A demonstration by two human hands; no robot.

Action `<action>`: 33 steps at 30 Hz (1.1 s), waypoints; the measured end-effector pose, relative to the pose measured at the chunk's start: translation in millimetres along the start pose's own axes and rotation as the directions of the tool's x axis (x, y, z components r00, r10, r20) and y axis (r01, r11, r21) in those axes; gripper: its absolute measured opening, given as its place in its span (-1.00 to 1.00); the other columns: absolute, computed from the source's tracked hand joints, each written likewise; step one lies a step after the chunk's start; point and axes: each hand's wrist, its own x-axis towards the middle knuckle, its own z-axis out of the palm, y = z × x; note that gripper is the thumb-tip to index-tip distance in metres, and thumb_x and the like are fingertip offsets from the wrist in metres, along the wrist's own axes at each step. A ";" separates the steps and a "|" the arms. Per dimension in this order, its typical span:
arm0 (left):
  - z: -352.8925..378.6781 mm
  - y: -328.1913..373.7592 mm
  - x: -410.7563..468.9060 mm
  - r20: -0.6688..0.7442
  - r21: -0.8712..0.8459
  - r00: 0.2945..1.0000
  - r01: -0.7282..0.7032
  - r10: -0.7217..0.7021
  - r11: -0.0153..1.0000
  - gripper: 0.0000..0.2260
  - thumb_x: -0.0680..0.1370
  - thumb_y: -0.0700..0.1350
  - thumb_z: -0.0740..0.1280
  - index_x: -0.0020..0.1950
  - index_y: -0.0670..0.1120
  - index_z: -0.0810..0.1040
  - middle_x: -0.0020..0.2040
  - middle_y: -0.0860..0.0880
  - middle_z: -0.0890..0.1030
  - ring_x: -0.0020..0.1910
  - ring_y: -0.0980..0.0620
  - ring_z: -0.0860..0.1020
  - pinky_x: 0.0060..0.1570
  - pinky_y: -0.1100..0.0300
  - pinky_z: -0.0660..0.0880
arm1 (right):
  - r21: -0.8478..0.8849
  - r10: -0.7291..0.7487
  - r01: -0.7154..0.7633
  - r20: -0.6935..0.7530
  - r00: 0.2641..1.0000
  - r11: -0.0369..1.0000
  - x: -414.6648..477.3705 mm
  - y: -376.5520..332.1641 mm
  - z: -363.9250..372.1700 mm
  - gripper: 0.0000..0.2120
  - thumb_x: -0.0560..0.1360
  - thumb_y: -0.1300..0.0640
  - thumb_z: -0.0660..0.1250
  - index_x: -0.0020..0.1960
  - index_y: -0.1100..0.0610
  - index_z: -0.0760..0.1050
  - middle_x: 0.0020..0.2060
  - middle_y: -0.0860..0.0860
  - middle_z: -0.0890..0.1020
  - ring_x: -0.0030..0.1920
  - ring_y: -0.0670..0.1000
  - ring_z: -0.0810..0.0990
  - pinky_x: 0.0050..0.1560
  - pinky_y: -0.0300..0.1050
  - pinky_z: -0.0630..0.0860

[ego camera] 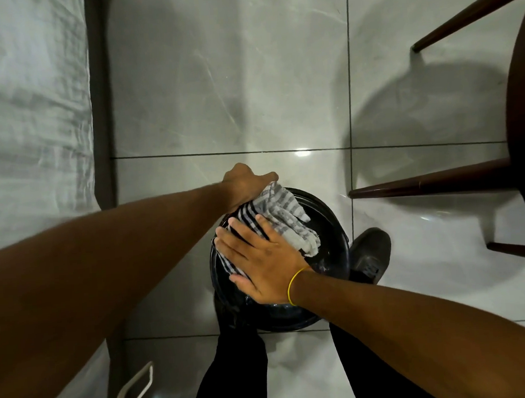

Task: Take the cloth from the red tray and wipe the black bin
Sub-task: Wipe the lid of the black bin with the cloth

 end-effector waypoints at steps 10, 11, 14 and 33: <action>9.0 -25.7 -12.3 -0.225 -0.072 0.973 -0.065 0.048 0.995 -0.54 0.58 0.14 0.23 -0.40 -0.15 0.38 -0.40 -0.07 0.44 -0.37 -0.10 0.38 -0.30 0.09 0.34 | -0.034 -0.210 0.210 0.020 0.978 0.977 2.3 -2.9 3.9 -0.30 0.66 -0.20 0.27 0.69 0.13 0.33 0.69 0.09 0.38 0.72 0.23 0.24 0.69 0.38 0.04; 8.6 -29.1 -12.7 -0.232 -0.089 0.972 -0.057 0.035 0.994 -0.54 0.59 0.13 0.22 -0.39 -0.16 0.40 -0.38 -0.08 0.45 -0.36 -0.11 0.40 -0.28 0.08 0.36 | -0.044 -0.257 0.258 0.030 0.966 0.965 2.7 -1.1 3.7 -0.31 0.64 -0.19 0.28 0.67 0.13 0.36 0.67 0.10 0.40 0.71 0.23 0.25 0.69 0.38 0.06; 7.9 -38.2 -14.0 -0.269 -0.156 0.963 -0.013 -0.030 0.988 -0.53 0.64 0.09 0.19 -0.35 -0.19 0.44 -0.35 -0.10 0.47 -0.35 -0.09 0.42 -0.20 0.06 0.36 | -0.110 -0.528 0.541 0.125 0.840 0.834 -9.9 -6.5 11.2 -0.40 0.58 -0.10 0.34 0.53 0.17 0.53 0.56 0.14 0.54 0.67 0.22 0.32 0.69 0.36 0.03; -16.9 -24.0 10.5 -0.357 -0.237 0.933 -0.040 -0.049 0.971 -0.46 0.64 0.22 0.22 -0.34 -0.18 0.42 -0.25 -0.13 0.52 -0.20 -0.17 0.51 -0.01 -0.04 0.50 | -0.178 -0.537 0.561 0.165 0.827 0.809 -42.3 72.1 -6.6 -0.37 0.73 -0.04 0.17 0.75 0.14 0.22 0.78 0.08 0.20 0.79 0.11 0.11 0.75 0.25 -0.20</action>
